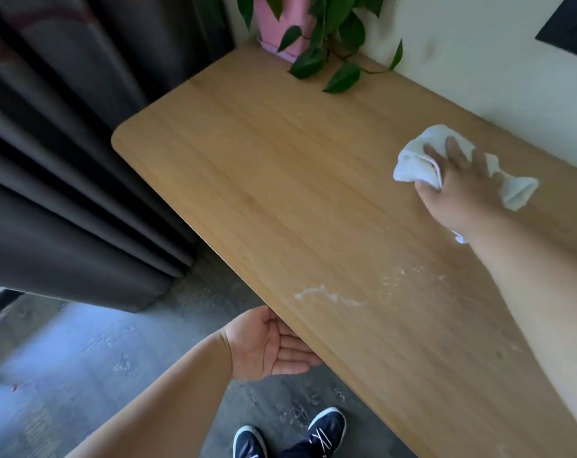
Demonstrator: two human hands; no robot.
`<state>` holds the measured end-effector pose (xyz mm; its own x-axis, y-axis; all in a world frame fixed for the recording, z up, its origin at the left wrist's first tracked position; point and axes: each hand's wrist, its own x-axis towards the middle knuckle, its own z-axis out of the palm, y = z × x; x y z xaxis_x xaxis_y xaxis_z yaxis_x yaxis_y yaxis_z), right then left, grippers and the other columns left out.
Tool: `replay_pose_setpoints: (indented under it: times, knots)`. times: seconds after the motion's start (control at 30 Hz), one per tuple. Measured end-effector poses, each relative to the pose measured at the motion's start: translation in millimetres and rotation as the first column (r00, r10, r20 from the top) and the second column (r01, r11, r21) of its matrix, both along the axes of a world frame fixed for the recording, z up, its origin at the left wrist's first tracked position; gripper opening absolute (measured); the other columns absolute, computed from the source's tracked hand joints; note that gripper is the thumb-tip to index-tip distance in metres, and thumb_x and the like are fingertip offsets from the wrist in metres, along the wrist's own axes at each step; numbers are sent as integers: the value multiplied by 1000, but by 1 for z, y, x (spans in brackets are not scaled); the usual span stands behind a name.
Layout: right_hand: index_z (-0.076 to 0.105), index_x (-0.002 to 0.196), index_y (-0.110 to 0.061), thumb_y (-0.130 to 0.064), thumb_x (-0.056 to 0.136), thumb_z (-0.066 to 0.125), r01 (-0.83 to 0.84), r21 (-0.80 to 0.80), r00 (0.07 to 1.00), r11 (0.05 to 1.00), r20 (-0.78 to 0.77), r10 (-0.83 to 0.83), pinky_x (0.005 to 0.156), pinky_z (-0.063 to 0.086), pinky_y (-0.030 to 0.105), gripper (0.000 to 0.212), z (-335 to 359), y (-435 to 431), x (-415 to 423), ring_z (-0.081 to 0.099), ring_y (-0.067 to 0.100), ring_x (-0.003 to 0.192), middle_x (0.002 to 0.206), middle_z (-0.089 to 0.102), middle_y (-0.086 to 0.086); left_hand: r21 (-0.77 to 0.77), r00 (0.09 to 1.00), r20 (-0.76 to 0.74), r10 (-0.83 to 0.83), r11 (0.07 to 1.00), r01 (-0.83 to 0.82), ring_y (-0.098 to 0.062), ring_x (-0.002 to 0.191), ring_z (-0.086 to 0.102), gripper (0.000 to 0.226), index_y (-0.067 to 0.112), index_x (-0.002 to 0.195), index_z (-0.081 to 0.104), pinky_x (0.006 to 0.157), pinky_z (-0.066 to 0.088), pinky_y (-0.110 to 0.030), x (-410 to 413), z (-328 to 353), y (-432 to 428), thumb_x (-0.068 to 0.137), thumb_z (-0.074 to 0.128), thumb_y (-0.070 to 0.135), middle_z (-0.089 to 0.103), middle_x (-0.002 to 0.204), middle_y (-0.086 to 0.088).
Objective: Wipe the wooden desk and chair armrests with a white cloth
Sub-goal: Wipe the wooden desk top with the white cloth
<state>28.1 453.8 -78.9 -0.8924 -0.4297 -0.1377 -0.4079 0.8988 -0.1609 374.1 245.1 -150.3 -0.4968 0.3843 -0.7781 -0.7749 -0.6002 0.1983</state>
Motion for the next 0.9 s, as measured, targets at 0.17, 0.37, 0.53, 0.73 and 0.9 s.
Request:
replay_pose_setpoints:
  times: [0.17, 0.37, 0.53, 0.73, 0.9]
  knots:
    - [30, 153, -48, -43, 97, 45, -74, -55, 997, 996, -9, 74, 116, 18, 68, 59, -10, 1, 34, 15, 36, 155, 170, 20, -7, 39, 1000, -20, -7, 999, 8, -42, 120, 67, 67, -12, 126, 67, 88, 61, -44, -2, 1, 0, 88, 48, 40, 68, 127, -33]
    - [60, 139, -35, -36, 87, 43, -103, -301, 992, 948, 45, 122, 121, 11, 61, 55, -10, -32, 154, 19, 23, 156, 163, 38, -12, 89, 999, -8, 39, 995, -38, -47, 122, 64, 64, -15, 130, 62, 96, 59, -48, 3, 9, 3, 101, 35, 35, 64, 131, -37]
    - [70, 129, -32, -35, 86, 40, -251, -462, 939, 851, 97, 330, 124, 10, 53, 53, -6, -78, 244, 32, 19, 152, 148, 58, -13, 37, 999, -28, 44, 998, -43, -48, 113, 69, 64, -15, 125, 66, 87, 62, -47, 2, 15, 3, 101, 33, 36, 67, 125, -37]
    - [72, 108, -34, -45, 82, 44, 155, -690, 890, 707, 408, 204, 93, 35, 3, 40, 4, -81, 301, 50, 3, 123, 113, 65, -11, -60, 975, -198, 102, 991, -116, -33, 103, 71, 39, 5, 115, 75, 95, 58, -47, 16, 14, 3, 98, 58, 36, 70, 113, -19]
    - [58, 62, -31, -41, 81, 46, 392, -719, 832, 574, 543, 112, 50, 38, 11, 24, 16, -76, 330, 54, 1, 55, 58, 59, -16, -79, 950, -278, 143, 982, -171, -24, 67, 71, 30, 16, 71, 79, 65, 58, -35, 24, 22, 6, 89, 55, 19, 72, 72, -8]
